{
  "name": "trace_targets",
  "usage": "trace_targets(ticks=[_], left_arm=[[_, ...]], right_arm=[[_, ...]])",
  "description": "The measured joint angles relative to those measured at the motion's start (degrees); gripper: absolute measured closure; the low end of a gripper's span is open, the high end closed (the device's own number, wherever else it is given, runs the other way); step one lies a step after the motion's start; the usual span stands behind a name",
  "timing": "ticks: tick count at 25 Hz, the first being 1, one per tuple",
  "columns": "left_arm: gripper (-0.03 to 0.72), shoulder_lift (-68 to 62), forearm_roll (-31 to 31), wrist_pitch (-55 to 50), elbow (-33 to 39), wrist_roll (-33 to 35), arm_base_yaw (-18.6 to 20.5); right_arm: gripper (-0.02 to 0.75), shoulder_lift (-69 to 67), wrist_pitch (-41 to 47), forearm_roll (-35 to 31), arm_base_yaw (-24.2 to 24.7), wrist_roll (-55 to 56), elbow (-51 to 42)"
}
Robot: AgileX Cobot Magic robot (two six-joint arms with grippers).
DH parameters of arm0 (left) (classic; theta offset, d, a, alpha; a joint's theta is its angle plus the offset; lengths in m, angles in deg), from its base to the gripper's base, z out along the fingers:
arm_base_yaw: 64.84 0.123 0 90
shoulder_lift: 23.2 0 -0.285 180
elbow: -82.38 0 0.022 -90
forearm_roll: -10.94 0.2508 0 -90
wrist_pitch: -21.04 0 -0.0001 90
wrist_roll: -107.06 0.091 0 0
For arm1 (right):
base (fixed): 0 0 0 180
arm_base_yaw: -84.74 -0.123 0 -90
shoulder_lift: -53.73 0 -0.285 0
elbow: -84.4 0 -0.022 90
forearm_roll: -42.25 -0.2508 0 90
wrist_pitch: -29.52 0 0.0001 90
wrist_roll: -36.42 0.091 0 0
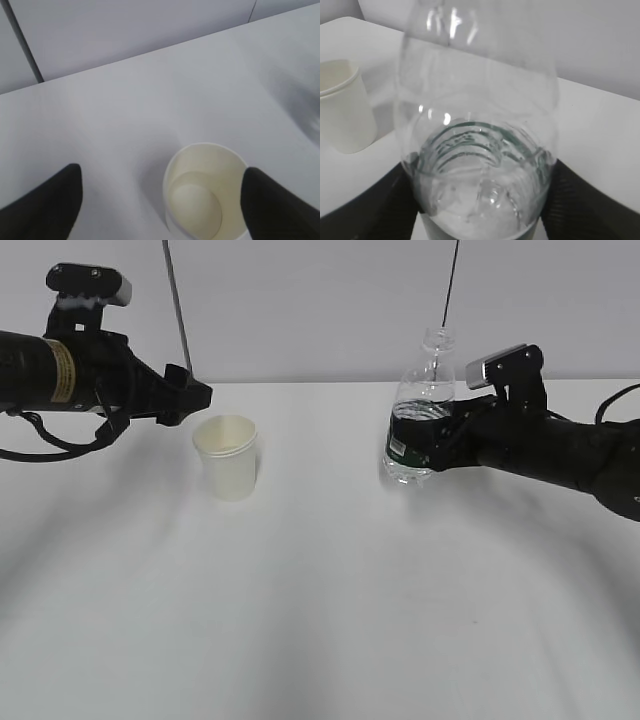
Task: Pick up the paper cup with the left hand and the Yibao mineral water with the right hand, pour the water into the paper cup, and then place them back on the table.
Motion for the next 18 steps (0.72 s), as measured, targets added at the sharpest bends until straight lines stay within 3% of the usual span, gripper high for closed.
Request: trace_targets(ticks=[18], left_arm=[[0.109,0.0,0.0,0.0,0.06,0.0,0.0]], right_arm=[[0.238,-3.45,-0.61,-1.31,0.0,-1.67,0.12]])
